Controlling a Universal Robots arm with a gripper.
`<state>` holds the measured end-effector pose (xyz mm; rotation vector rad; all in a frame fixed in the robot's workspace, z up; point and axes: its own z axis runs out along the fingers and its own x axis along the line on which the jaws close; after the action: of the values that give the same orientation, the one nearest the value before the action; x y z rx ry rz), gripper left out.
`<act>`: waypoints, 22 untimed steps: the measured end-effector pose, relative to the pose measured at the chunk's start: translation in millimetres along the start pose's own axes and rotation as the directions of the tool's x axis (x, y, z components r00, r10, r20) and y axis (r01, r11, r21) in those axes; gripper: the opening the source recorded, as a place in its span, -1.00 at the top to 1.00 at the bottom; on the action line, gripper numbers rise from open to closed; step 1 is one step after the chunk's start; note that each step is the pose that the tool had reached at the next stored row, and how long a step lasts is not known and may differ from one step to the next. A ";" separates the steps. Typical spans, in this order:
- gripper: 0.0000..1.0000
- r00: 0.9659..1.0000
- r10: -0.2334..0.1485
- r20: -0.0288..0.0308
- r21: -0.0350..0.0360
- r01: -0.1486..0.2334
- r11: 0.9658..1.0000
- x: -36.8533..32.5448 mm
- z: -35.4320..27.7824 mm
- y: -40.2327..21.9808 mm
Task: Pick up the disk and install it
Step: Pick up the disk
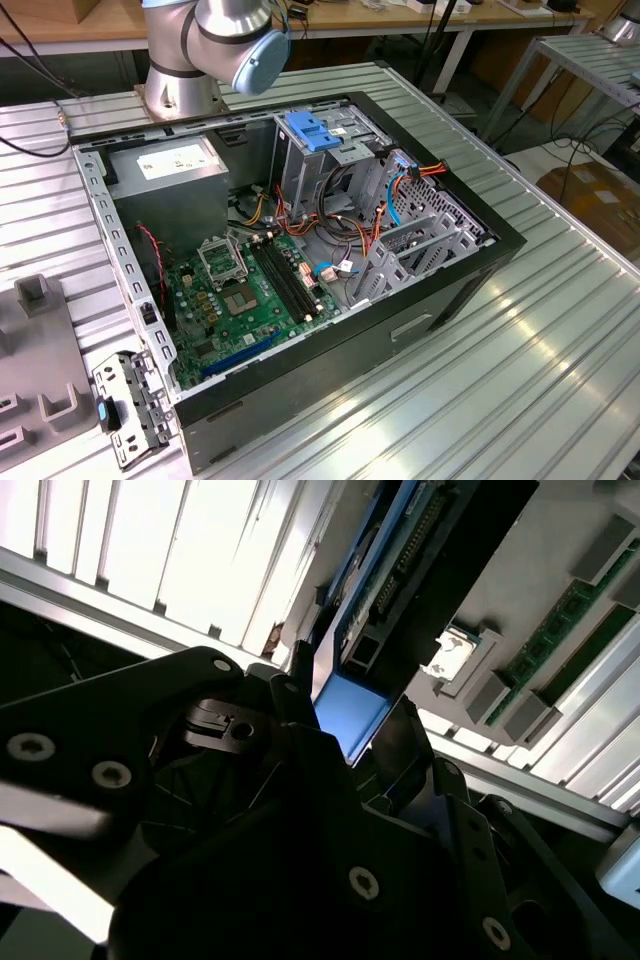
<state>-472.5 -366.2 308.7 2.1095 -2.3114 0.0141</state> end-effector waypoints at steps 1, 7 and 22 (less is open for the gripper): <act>-0.02 1.000 0.000 0.000 0.000 0.000 1.000 -0.1 2.4 0.0; -0.02 1.000 0.000 0.000 0.000 0.000 1.000 -0.3 6.8 0.0; 0.15 1.000 0.000 0.000 0.002 0.000 1.000 -1.4 8.4 0.1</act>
<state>-472.4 -364.9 300.3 2.1108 -2.3125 0.0163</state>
